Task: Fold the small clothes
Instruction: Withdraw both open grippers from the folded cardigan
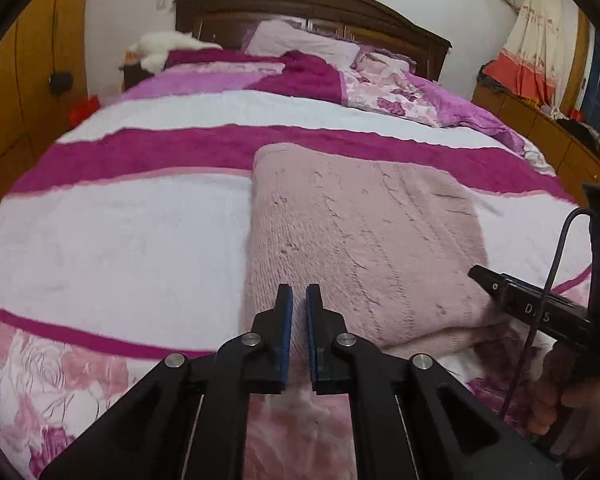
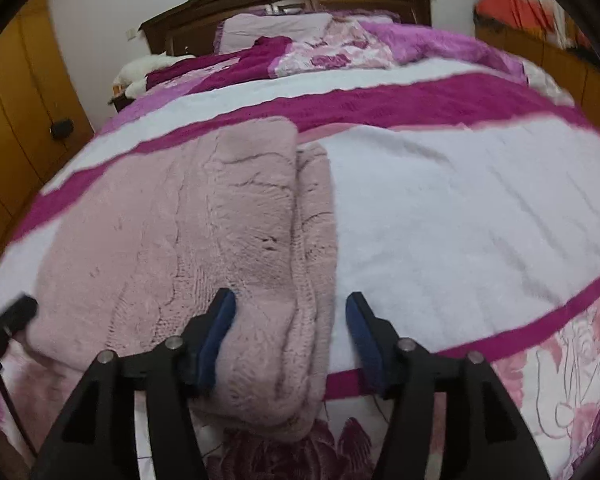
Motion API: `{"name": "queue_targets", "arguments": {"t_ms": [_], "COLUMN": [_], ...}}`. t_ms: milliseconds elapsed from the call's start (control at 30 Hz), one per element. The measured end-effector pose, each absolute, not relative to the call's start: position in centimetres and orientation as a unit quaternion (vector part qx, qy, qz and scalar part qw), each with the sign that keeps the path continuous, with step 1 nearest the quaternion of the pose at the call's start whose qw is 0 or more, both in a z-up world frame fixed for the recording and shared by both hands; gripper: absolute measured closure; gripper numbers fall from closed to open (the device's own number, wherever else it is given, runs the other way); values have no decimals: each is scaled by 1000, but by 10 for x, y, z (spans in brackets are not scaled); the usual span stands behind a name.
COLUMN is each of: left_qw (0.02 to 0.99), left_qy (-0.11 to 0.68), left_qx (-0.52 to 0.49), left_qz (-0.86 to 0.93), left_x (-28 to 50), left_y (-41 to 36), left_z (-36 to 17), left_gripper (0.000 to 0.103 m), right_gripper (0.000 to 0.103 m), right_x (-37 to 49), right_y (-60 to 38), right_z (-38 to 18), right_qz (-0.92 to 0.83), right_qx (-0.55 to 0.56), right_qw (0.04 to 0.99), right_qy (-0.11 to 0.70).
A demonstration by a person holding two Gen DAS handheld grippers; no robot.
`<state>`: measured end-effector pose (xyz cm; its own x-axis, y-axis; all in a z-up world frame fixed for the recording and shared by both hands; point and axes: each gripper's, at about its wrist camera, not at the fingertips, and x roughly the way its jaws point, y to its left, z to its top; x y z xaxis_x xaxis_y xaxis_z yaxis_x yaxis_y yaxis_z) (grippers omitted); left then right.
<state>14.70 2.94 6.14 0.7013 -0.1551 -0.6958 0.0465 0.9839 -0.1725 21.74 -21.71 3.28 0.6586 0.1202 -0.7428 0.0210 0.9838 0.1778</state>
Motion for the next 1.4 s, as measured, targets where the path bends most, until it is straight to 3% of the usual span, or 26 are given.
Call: {"name": "queue_targets", "arguments": {"t_ms": [100, 200, 700, 900, 1400], "left_qw": [920, 918, 914, 911, 919], "left_qy": [381, 386, 395, 402, 385], "left_qx": [-75, -81, -87, -87, -79], "left_qz": [-49, -41, -28, -25, -27], "left_x": [130, 126, 77, 54, -18], "left_y": [35, 37, 44, 44, 47], "left_z": [74, 79, 123, 130, 166], "left_gripper": [103, 94, 92, 89, 84], "right_gripper": [44, 44, 44, 34, 29], "right_x": [206, 192, 127, 96, 26], "right_y": [-216, -200, -188, -187, -180], "right_z": [45, 54, 115, 121, 158], "right_qz": [23, 24, 42, 51, 54], "right_qx": [82, 39, 25, 16, -11], "right_qw": [910, 911, 920, 916, 926], "right_qy": [407, 409, 389, 398, 374]}}
